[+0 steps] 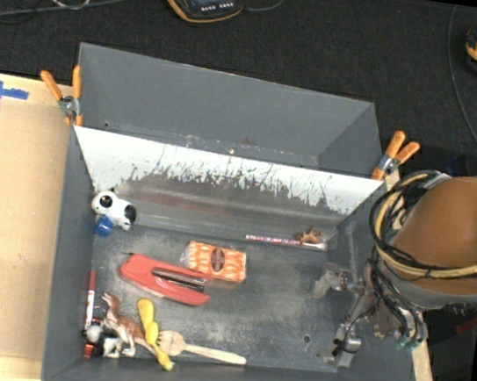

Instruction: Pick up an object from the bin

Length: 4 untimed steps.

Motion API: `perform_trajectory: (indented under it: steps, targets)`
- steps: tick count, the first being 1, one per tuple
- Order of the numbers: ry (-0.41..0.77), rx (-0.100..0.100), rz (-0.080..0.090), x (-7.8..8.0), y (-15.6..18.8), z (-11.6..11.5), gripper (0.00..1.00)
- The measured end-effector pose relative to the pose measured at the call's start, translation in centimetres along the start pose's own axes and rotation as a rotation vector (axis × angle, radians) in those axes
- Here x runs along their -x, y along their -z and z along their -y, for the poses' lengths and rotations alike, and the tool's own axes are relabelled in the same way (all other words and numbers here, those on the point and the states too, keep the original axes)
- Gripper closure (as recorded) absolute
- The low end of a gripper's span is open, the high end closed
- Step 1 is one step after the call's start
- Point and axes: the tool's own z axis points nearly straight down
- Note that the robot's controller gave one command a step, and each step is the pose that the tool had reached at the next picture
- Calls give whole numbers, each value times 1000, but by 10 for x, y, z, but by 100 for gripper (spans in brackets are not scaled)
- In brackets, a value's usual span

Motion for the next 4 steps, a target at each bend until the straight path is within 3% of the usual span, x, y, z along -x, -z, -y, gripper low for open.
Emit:
perform_trajectory:
  steps: [1,2,3,4]
  targets:
    - [4,-1,8,2,4,0,0]
    - [38,-1,6,20,24,-18,0]
    - [81,-2,7,45,24,-16,0]
    - [123,0,9,51,35,-49,0]
